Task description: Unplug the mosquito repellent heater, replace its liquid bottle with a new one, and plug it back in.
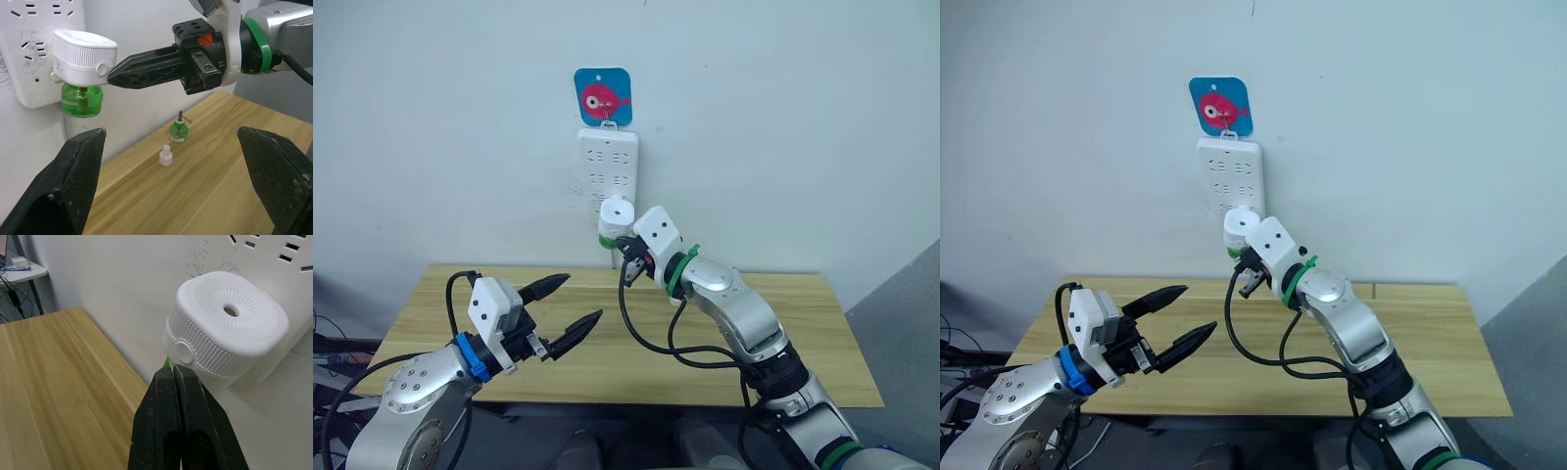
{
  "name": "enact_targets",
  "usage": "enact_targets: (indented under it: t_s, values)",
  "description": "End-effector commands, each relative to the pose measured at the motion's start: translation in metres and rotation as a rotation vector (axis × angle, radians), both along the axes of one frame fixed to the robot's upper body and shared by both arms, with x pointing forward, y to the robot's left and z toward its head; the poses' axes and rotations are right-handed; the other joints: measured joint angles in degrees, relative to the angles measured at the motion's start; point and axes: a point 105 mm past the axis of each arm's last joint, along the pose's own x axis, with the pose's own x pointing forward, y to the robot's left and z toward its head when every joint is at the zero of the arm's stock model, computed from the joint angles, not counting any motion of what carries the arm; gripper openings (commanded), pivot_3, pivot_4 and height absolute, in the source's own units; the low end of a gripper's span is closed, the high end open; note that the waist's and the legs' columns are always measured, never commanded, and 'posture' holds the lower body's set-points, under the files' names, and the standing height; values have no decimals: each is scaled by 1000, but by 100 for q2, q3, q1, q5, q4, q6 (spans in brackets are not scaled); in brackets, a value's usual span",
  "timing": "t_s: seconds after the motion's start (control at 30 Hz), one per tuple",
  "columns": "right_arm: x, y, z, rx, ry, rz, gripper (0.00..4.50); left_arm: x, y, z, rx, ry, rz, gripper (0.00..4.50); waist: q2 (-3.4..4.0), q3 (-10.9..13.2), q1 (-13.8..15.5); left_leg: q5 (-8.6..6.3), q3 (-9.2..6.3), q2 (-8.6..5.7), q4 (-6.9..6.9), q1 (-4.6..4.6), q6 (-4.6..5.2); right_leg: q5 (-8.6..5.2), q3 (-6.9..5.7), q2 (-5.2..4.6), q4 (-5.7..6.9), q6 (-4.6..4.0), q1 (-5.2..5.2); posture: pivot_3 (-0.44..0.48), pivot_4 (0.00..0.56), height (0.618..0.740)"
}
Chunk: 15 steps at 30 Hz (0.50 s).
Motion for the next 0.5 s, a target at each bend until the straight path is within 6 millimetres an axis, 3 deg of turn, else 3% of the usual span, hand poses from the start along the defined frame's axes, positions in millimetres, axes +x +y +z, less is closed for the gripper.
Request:
enact_targets:
  t_s: [0.03,0.5]
  values:
    - [0,1,23,49,-71,0,51,-1,-3,5,12,-28,-21,4500,0,0,0,0,0,0,0,0,0,0,0,0,0,0,0,-62,75,740]
    - [12,-1,25,54,-81,-80,51,2,-5,5,11,-28,-30,4500,1,0,-1,0,0,0,0,0,0,0,0,0,0,0,0,-69,75,740]
